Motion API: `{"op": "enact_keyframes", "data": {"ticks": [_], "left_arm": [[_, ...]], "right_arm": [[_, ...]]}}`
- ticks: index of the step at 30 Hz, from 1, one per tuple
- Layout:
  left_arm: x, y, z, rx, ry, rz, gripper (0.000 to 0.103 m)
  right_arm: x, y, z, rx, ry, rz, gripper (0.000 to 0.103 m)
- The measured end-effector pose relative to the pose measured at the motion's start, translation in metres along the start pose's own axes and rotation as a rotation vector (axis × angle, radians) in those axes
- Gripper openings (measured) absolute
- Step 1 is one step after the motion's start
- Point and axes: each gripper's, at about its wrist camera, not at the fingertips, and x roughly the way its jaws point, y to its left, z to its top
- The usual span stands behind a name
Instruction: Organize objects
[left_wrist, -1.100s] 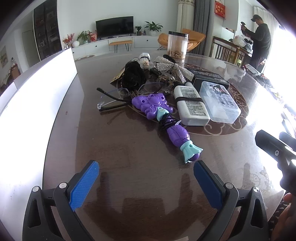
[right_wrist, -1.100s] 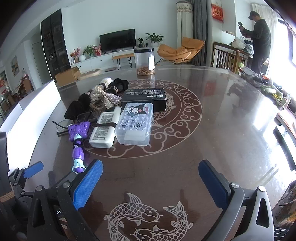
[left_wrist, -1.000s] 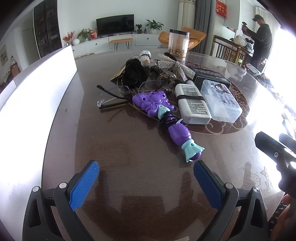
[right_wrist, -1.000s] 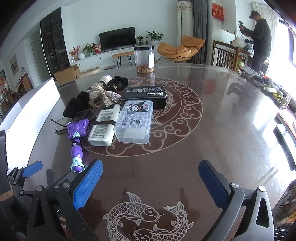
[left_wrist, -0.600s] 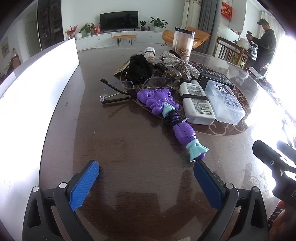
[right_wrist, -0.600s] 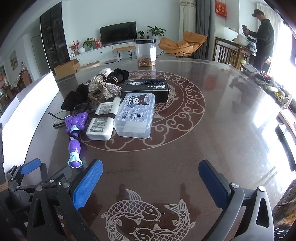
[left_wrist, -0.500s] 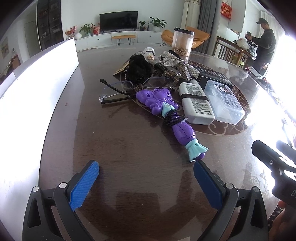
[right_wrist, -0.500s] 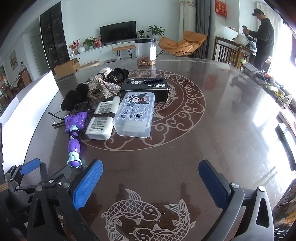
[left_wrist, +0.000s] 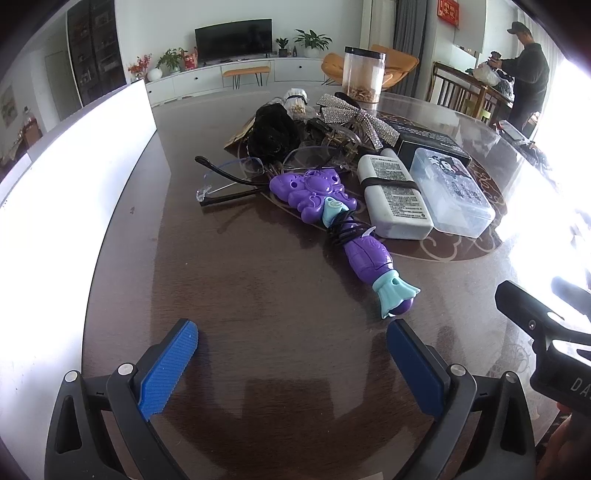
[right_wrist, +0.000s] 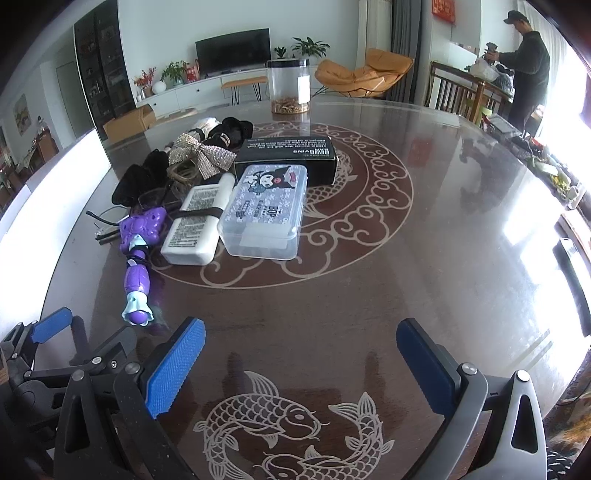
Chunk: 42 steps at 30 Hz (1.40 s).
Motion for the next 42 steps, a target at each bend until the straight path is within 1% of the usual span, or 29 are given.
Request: {"op": "enact_keyframes", "data": {"ticks": [5,8,10,12,13,15,16,19,21,22,23,27,30,42], "left_arm": [[0.001,-0.001,0.000,0.006,0.004,0.008,0.103],[0.001,-0.002,0.000,0.007,0.004,0.008,0.103],[0.001,-0.002,0.000,0.007,0.004,0.008,0.103],[0.001,-0.002,0.000,0.007,0.003,0.008,0.103],[0.000,-0.001,0.000,0.006,0.003,0.008,0.103],[0.001,-0.002,0.000,0.006,0.003,0.008,0.103],[0.001,-0.002,0.000,0.006,0.003,0.008,0.103],[0.000,-0.002,0.000,0.006,0.004,0.008,0.103],[0.001,-0.001,0.000,0.006,0.003,0.008,0.103],[0.001,-0.001,0.000,0.006,0.003,0.008,0.103],[0.001,-0.001,0.000,0.006,0.003,0.008,0.103],[0.000,-0.002,0.001,0.007,0.003,0.008,0.103],[0.000,-0.002,0.001,0.006,0.003,0.008,0.103],[0.000,-0.001,0.001,0.006,0.003,0.008,0.103]], "right_arm": [[0.005,-0.002,0.000,0.006,0.019,-0.001,0.103],[0.008,-0.004,0.001,0.017,0.035,0.021,0.103],[0.013,-0.007,0.004,0.022,0.063,0.040,0.103],[0.021,-0.007,0.007,0.010,0.097,0.056,0.103],[0.030,-0.006,0.009,-0.012,0.134,0.064,0.103],[0.037,-0.003,0.015,-0.076,0.136,0.037,0.103],[0.042,-0.002,0.022,-0.116,0.126,0.050,0.103],[0.054,-0.008,0.037,-0.171,0.100,0.085,0.103],[0.060,-0.015,0.045,-0.177,0.077,0.096,0.103],[0.064,-0.021,0.049,-0.177,0.038,0.102,0.103],[0.065,-0.025,0.052,-0.182,0.018,0.114,0.103],[0.066,-0.030,0.058,-0.219,0.021,0.139,0.103],[0.061,-0.030,0.058,-0.219,0.020,0.139,0.103],[0.067,-0.029,0.059,-0.221,0.020,0.136,0.103]]}}
